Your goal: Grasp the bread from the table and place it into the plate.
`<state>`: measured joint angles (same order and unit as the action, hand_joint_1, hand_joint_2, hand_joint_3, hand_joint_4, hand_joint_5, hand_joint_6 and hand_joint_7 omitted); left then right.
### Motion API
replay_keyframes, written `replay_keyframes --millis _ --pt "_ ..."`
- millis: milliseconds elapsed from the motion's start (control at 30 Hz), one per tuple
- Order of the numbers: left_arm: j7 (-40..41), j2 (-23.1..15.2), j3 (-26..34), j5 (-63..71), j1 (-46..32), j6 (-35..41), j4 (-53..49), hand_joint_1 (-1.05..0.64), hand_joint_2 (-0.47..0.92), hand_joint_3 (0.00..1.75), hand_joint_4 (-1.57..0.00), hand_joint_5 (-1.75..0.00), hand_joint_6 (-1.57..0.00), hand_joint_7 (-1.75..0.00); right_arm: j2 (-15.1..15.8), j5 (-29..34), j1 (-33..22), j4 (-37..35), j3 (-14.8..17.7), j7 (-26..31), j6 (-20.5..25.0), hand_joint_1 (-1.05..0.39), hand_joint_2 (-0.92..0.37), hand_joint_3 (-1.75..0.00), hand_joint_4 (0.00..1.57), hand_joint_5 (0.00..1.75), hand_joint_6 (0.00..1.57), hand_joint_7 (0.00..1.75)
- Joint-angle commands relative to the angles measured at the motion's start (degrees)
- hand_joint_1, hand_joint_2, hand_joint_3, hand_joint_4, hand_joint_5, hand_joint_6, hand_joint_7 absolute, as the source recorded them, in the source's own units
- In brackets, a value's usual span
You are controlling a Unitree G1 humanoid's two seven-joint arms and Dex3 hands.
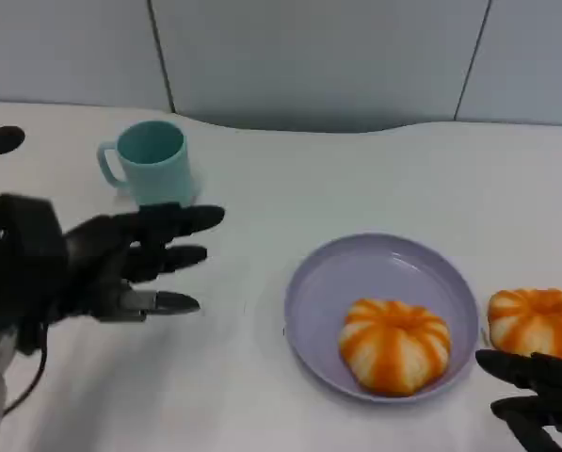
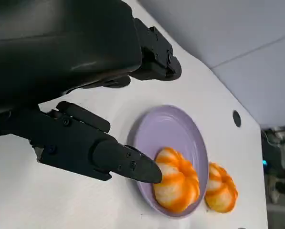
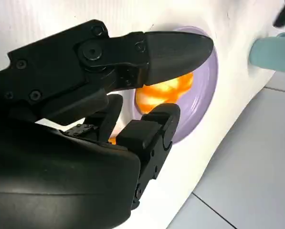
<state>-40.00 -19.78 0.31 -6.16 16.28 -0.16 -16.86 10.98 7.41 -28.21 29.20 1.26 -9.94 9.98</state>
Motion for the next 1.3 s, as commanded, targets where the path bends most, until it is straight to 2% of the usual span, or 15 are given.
replay_keyframes --millis 33,67,100,167,233,267,300,333,367,467,767,1300 --pt "5.8 0.4 0.2 1.6 -5.7 3.3 4.1 -0.46 0.92 0.16 -0.31 -1.10 -0.57 -0.14 1.1 -0.5 0.2 -1.4 1.2 -0.2 -1.1 -0.39 -0.92 -0.38 0.54 0.59 0.71 0.01" --pt "6.4 0.5 0.1 1.7 -6.5 3.9 4.5 -0.43 0.92 0.18 -0.30 -1.24 -0.60 -0.21 1.2 -0.7 0.3 -1.7 1.3 -0.3 -1.3 -0.38 -0.92 -0.38 0.54 0.59 0.71 0.01" --pt "6.8 0.5 -0.1 1.6 -7.4 6.3 5.2 -0.41 0.92 0.18 -0.29 -1.30 -0.55 -0.35 1.3 -0.9 0.5 -2.2 1.5 -0.3 -1.4 -0.38 -0.92 -0.38 0.54 0.59 0.71 0.00" --pt "7.2 0.2 -0.7 1.9 -8.6 9.1 6.0 -0.40 0.92 0.20 -0.23 -1.38 -0.35 -0.84 1.2 -1.3 0.7 -3.0 1.9 -0.3 -2.0 -0.38 -0.92 -0.37 0.55 0.59 0.72 0.01" --pt "8.3 -0.1 -1.7 3.4 -9.5 9.9 5.7 -0.38 0.92 0.20 -0.19 -1.43 -0.28 -1.09 1.4 -1.7 1.2 -4.1 2.4 -0.6 -2.7 -0.38 -0.92 -0.36 0.55 0.59 0.72 0.01" --pt "9.0 -0.2 -2.2 4.3 -9.8 9.8 5.5 -0.38 0.92 0.18 -0.16 -1.32 -0.27 -1.32 1.6 -1.9 1.5 -4.6 2.6 -0.7 -3.0 -0.38 -0.92 -0.37 0.55 0.59 0.72 0.01" --pt "9.6 -0.3 -3.0 5.5 -9.7 9.7 5.0 -0.38 0.92 0.17 -0.16 -1.27 -0.26 -1.41 1.7 -2.1 1.8 -5.2 2.9 -0.9 -3.4 -0.39 -0.92 -0.37 0.56 0.60 0.72 0.01" --pt "10.0 -0.3 -3.7 6.6 -9.4 8.8 4.2 -0.36 0.92 0.15 -0.22 -1.49 -0.28 -1.57 1.9 -2.2 2.0 -5.7 3.1 -1.1 -3.8 -0.39 -0.92 -0.36 0.56 0.60 0.72 0.01" --pt "10.5 -0.3 -4.5 7.8 -9.1 8.0 3.5 -0.36 0.92 0.12 -0.38 -1.64 -0.34 -1.67 2.0 -2.4 2.2 -6.0 3.3 -1.2 -3.8 -0.38 -0.92 -0.36 0.56 0.60 0.73 0.01" --pt "12.0 0.1 -5.5 9.6 -8.3 7.5 1.9 -0.36 0.92 0.07 -0.59 -1.74 -0.44 -1.74 2.3 -3.0 2.6 -6.9 4.0 -1.7 -4.1 -0.37 -0.92 -0.36 0.56 0.61 0.73 0.01" --pt "14.7 0.6 -7.4 12.1 -8.8 10.8 2.8 -0.24 0.92 0.05 -0.73 -1.75 -0.53 -1.75 3.1 -4.1 3.3 -8.7 5.2 -2.4 -4.6 -0.39 -0.92 -0.35 0.55 0.61 0.73 0.01" --pt "15.2 0.0 -7.2 12.2 -9.8 13.0 5.6 -0.24 0.92 0.08 -0.65 -1.75 -0.46 -1.75 4.0 -4.7 3.5 -8.7 5.4 -2.9 -3.3 -0.38 -0.92 -0.36 0.53 0.57 0.72 0.00"
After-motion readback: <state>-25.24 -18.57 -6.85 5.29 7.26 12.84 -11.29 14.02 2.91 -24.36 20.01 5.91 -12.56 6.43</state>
